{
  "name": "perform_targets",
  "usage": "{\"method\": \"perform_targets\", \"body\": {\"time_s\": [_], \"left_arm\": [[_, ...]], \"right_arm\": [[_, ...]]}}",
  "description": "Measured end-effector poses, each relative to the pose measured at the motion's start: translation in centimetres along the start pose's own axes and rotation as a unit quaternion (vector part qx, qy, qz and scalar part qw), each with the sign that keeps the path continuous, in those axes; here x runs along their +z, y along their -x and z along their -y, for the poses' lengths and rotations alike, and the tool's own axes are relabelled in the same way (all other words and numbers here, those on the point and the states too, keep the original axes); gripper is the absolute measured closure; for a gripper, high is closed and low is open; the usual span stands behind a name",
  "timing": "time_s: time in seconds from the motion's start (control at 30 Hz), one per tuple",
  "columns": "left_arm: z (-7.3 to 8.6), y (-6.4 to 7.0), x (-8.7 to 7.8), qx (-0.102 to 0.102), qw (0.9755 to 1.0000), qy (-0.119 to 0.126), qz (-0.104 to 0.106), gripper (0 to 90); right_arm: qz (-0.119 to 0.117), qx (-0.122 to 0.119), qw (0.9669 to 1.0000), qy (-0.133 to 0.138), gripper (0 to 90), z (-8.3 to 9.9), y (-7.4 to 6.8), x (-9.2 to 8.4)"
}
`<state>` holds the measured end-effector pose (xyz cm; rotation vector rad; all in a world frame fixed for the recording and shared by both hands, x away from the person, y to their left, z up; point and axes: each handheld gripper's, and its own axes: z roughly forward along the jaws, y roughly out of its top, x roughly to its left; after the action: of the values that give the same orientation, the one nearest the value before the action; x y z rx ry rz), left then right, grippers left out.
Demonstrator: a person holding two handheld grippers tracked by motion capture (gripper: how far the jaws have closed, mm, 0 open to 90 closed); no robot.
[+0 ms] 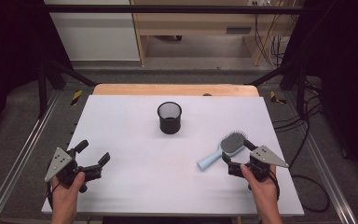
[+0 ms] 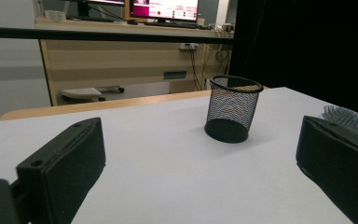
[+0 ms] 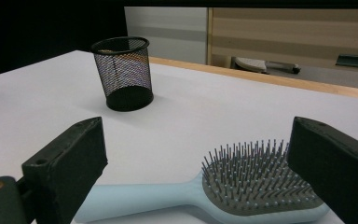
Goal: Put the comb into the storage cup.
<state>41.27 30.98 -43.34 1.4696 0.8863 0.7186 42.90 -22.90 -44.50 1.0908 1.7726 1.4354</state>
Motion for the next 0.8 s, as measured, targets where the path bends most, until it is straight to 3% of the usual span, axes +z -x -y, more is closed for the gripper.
{"method": "perform_targets", "body": {"time_s": [0.13,0.4,0.5,0.6,0.63,0.73,0.8], "left_arm": [[0.0,-0.1,-0.1,-0.001,1.0,0.002,-0.009,1.5],[0.0,0.2,-0.1,0.003,1.0,-0.002,-0.005,1.5],[0.1,0.3,-0.3,0.0,1.0,0.0,-0.005,1.5],[0.1,0.3,-0.4,0.001,1.0,0.0,-0.004,1.5],[0.1,0.3,-0.4,0.001,1.0,0.001,-0.004,1.5],[0.1,0.3,-0.4,0.0,1.0,0.001,-0.006,1.4],[0.1,0.3,-0.4,-0.001,1.0,0.001,-0.007,1.5]], "right_arm": [[0.005,0.004,1.0,-0.002,5.0,0.0,0.1,-0.1],[0.022,0.024,0.9994,-0.009,5.4,-0.2,0.4,-0.4],[0.037,0.023,0.9987,-0.025,13.5,-0.5,0.8,-0.3],[0.046,0.029,0.9982,-0.024,29.5,-1.4,1.8,-0.4],[0.049,0.026,0.9981,-0.027,31.1,-1.8,2.0,-0.4],[0.054,-0.006,0.9979,-0.037,41.3,-3.4,2.8,-0.3],[0.053,-0.011,0.9978,-0.037,45.8,-4.4,3.5,0.0]]}}
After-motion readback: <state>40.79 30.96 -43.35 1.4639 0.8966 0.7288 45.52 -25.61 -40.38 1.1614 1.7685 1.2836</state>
